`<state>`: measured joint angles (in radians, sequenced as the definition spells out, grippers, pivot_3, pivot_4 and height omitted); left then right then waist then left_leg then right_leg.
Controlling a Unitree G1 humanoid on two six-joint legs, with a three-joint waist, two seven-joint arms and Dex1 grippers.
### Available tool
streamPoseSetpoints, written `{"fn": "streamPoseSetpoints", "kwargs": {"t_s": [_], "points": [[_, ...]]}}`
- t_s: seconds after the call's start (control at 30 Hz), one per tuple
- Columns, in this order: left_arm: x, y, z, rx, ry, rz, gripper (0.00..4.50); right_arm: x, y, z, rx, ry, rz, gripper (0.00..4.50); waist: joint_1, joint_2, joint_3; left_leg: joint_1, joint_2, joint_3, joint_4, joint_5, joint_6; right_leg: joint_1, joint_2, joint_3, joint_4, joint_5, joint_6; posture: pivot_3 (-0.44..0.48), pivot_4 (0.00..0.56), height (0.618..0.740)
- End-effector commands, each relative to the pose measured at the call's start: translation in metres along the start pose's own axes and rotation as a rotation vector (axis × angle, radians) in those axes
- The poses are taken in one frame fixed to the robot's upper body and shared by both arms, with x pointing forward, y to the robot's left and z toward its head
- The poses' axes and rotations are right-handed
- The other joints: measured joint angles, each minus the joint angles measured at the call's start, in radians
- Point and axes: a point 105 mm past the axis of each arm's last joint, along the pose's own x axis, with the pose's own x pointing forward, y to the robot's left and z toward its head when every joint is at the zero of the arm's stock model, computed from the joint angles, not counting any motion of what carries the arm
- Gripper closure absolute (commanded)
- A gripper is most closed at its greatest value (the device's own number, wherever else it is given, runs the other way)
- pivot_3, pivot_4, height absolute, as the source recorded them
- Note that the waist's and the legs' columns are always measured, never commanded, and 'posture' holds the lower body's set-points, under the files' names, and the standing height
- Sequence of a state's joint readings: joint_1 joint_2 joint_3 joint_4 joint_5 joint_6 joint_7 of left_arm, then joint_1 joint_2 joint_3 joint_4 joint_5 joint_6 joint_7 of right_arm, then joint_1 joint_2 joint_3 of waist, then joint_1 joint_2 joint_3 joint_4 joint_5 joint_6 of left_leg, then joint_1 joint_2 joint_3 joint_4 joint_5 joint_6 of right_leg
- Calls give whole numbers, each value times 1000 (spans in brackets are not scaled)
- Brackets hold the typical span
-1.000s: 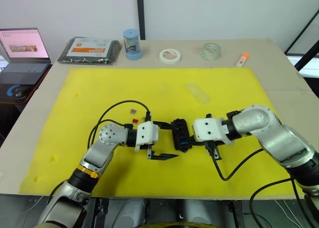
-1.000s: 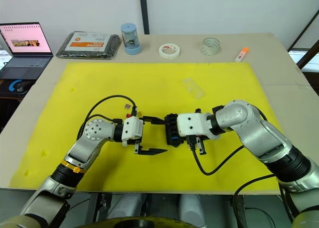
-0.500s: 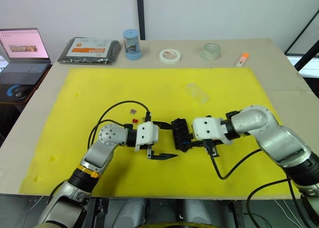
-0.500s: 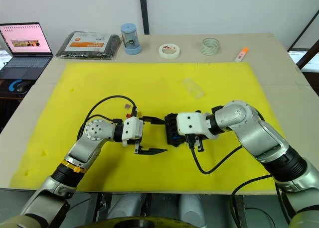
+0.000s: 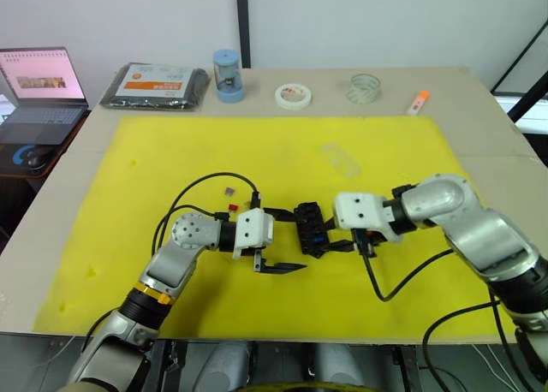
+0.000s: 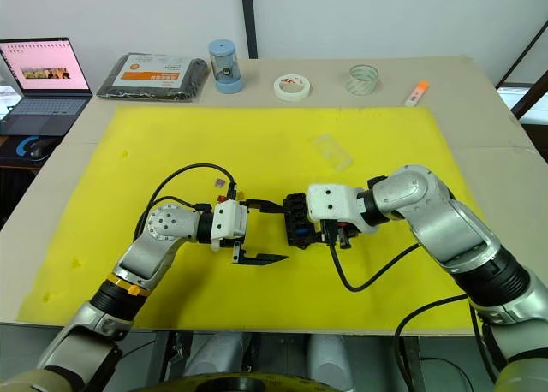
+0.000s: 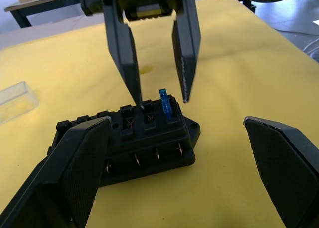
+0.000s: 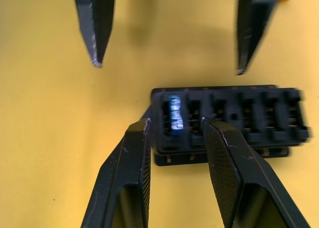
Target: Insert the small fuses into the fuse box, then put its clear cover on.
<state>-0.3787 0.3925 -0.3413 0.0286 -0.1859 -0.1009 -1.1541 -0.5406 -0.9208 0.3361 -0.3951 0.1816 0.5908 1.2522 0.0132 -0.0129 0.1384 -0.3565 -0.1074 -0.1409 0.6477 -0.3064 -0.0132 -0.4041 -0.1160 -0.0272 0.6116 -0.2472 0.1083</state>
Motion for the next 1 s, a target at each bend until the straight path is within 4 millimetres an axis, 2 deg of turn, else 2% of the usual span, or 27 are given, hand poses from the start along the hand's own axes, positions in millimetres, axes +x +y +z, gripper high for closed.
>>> {"fn": "streamPoseSetpoints", "kwargs": {"t_s": [0.03, 0.27, 0.37, 0.47, 0.73, 1.0], "points": [[2, 3, 8, 41, -20, 0, 0, -11, -3, 17, -37, -45, -34, 2800, 0, 0, 0, 0, 0, 0, 0, 0, 0, 0, 0, 0, 0, 0, 0, 0, 150, 740], [2, 5, 7, 43, -20, 3, 0, -15, -2, 20, -25, -60, -50, 2800, 0, 0, 0, 0, 0, 0, 0, 0, 0, 0, 0, 0, 0, 0, 0, 0, 150, 740], [3, 5, 7, 44, -20, 0, 0, -14, 0, 19, -16, -63, -40, 3347, 0, 0, 0, 0, 0, 0, 0, 0, 0, 0, 0, 0, 0, 0, 0, 0, 150, 740], [3, 5, 6, 46, -20, -4, 0, -9, 1, 14, 0, -58, -40, 4442, 0, 0, 0, 0, 0, 0, 0, 0, 0, 0, 0, 0, 0, 0, 0, 0, 150, 740], [2, 4, 5, 45, -14, -3, 0, -2, 3, 8, 17, -59, -41, 4477, 0, 0, 0, 0, 0, 0, 0, 0, 0, 0, 0, 0, 0, 0, 0, 0, 150, 740], [1, 4, 5, 44, -9, -5, 0, 7, 6, -8, 45, -29, -29, 4477, -1, 0, 0, 0, 0, 0, 0, 0, 0, 0, 0, 0, 0, 0, 0, 0, 150, 740]]}}
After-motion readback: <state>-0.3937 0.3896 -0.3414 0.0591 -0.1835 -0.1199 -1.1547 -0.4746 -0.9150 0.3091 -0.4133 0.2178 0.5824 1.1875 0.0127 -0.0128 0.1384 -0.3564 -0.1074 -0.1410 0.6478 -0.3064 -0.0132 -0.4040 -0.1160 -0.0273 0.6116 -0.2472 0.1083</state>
